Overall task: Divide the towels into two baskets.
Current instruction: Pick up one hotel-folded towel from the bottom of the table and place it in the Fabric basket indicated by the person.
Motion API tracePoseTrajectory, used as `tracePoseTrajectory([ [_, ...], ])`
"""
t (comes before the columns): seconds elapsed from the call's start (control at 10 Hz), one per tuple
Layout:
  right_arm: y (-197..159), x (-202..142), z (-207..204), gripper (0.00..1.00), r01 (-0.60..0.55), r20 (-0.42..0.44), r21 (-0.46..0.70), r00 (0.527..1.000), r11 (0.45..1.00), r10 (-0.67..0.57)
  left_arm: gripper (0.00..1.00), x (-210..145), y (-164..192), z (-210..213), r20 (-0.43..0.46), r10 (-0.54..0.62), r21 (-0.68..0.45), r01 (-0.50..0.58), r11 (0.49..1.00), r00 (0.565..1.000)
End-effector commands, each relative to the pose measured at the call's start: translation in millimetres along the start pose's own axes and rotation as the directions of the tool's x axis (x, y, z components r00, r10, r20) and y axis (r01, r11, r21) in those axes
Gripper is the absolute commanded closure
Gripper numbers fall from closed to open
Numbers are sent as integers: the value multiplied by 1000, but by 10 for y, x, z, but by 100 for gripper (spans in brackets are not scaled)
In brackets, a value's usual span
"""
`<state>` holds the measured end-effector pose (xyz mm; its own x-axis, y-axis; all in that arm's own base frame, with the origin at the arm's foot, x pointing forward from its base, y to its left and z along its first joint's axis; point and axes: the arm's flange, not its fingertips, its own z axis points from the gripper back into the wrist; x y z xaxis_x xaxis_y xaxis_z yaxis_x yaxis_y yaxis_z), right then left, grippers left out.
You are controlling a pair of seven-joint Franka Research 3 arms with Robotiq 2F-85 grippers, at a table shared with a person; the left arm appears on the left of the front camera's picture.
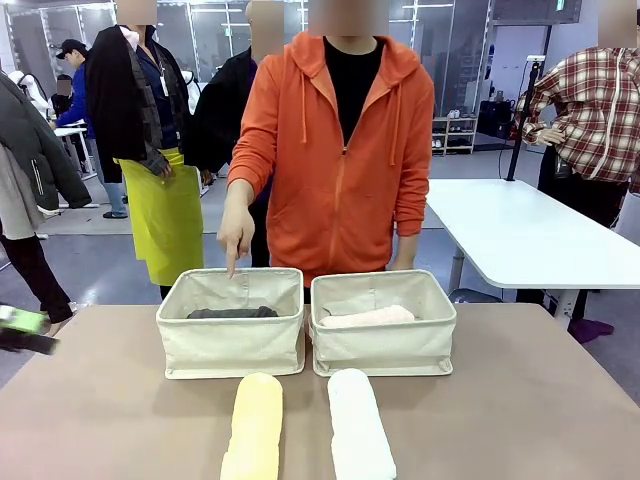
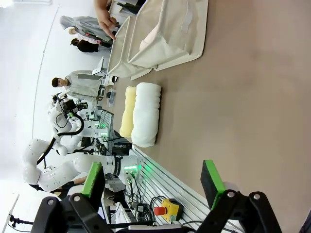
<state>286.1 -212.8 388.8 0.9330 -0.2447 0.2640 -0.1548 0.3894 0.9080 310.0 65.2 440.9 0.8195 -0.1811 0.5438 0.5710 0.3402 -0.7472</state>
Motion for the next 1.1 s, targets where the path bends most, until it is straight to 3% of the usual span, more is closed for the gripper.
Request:
tracePoseTrajectory([
  [0.0, 26, 13, 1, 0, -7, 1, 6, 1000, 1000, 7, 0, 183, -173, -462, -131, 48, 56, -41, 998, 990],
  [0.3, 26, 13, 1, 0, -7, 1, 6, 1000, 1000, 7, 0, 253, -238, -1258, -198, 174, 252, -121, 960, 965],
  [0.6, 26, 13, 1, 0, -7, 1, 6, 1000, 1000, 7, 0, 74, -236, -1806, -184, 262, 432, -161, 887, 947],
  [1.0, 26, 13, 1, 0, -7, 1, 6, 1000, 1000, 7, 0, -179, -209, -2191, -143, 277, 575, -148, 805, 950],
])
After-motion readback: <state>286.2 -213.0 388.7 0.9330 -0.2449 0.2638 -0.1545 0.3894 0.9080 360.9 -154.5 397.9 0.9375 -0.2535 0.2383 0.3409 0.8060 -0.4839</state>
